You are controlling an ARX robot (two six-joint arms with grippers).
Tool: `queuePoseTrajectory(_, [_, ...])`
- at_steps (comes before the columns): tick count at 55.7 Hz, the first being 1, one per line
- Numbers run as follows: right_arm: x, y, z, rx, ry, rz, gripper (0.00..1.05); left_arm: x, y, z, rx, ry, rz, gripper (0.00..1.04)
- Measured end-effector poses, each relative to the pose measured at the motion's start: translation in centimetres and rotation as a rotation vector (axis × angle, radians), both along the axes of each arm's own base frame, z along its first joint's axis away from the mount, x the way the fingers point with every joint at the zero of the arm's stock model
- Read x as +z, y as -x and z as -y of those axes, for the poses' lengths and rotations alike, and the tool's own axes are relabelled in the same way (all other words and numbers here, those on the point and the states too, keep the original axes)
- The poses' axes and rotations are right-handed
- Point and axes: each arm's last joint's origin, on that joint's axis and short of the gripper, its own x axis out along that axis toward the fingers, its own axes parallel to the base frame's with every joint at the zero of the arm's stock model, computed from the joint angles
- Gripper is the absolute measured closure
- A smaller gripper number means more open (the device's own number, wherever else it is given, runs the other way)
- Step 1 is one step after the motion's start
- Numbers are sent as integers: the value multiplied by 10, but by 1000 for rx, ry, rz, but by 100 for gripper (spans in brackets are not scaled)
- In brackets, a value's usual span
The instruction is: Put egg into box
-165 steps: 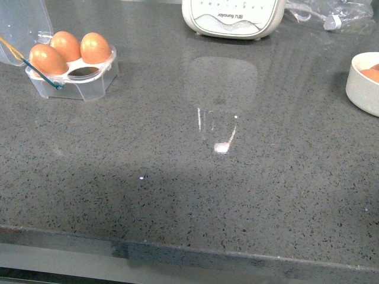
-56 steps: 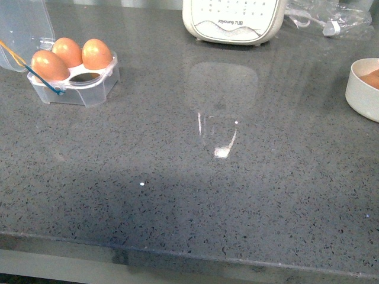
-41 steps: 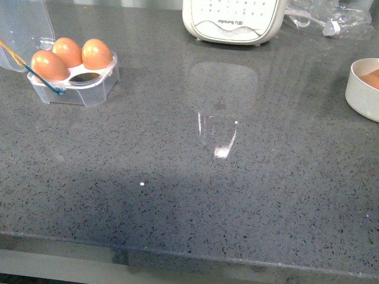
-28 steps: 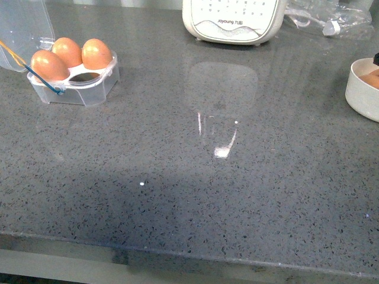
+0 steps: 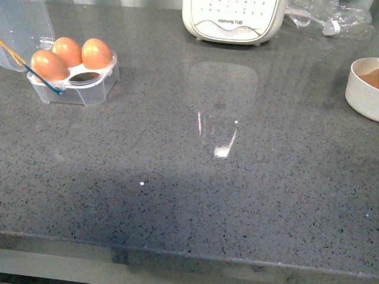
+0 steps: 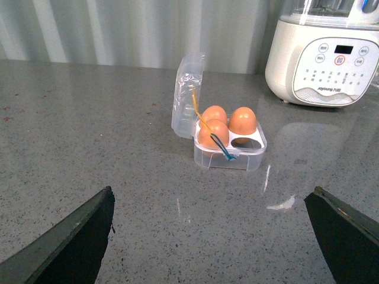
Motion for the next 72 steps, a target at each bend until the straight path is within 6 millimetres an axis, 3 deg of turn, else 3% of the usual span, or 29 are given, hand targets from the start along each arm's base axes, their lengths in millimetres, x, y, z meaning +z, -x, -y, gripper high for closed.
queuePoseTrajectory(8, [1,1,-2,3,11,2,62,0,0,0,0,0,0,7])
queuePoseTrajectory(25, [14,8,-10,17,51,34,62,0,0,0,0,0,0,7])
queuePoseTrajectory(34, [33,11,-24,63,71,87,62,0,0,0,0,0,0,7])
queuePoseTrajectory(41, [52,1,-41,136,87,142,62,0,0,0,0,0,0,7])
queuePoseTrajectory(48, [75,-17,-75,281,69,192,62,0,0,0,0,0,0,7])
queuePoseTrajectory(60, [99,-28,-162,648,-9,225,62,0,0,0,0,0,0,7])
queuePoseTrajectory(72, [82,-44,-221,790,-50,180,62,0,0,0,0,0,0,7])
